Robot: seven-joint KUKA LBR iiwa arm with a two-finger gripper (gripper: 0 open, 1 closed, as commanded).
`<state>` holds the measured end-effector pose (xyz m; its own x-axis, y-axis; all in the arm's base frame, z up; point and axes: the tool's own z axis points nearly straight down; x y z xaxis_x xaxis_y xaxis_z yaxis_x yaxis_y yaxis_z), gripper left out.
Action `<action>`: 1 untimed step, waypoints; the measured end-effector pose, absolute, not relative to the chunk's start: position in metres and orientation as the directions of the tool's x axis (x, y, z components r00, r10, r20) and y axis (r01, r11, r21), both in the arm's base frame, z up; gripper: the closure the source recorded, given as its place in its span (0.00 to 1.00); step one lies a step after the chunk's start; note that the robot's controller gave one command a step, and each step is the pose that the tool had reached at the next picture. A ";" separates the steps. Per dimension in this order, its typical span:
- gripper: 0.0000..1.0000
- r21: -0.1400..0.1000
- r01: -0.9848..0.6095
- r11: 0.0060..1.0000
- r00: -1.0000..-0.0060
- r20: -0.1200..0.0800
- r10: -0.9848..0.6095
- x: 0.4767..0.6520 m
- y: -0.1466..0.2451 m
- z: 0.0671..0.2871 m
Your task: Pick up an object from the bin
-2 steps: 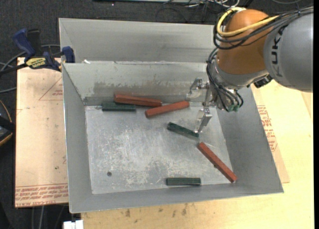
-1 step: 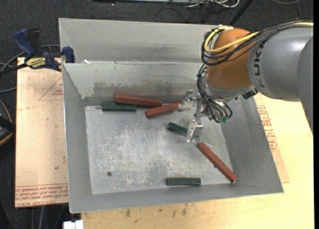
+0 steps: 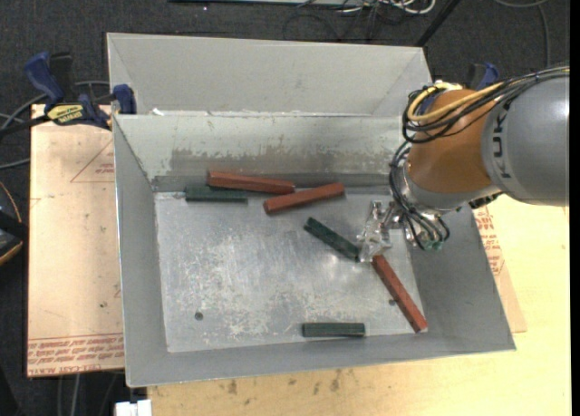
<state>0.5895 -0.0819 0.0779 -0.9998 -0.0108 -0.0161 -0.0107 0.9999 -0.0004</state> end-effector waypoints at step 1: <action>1.00 0.000 -0.011 1.000 -1.000 -0.016 -0.011 0.589 -0.082 0.078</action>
Offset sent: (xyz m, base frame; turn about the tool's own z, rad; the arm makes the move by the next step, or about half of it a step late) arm -0.0339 -0.0310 0.0556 -0.1506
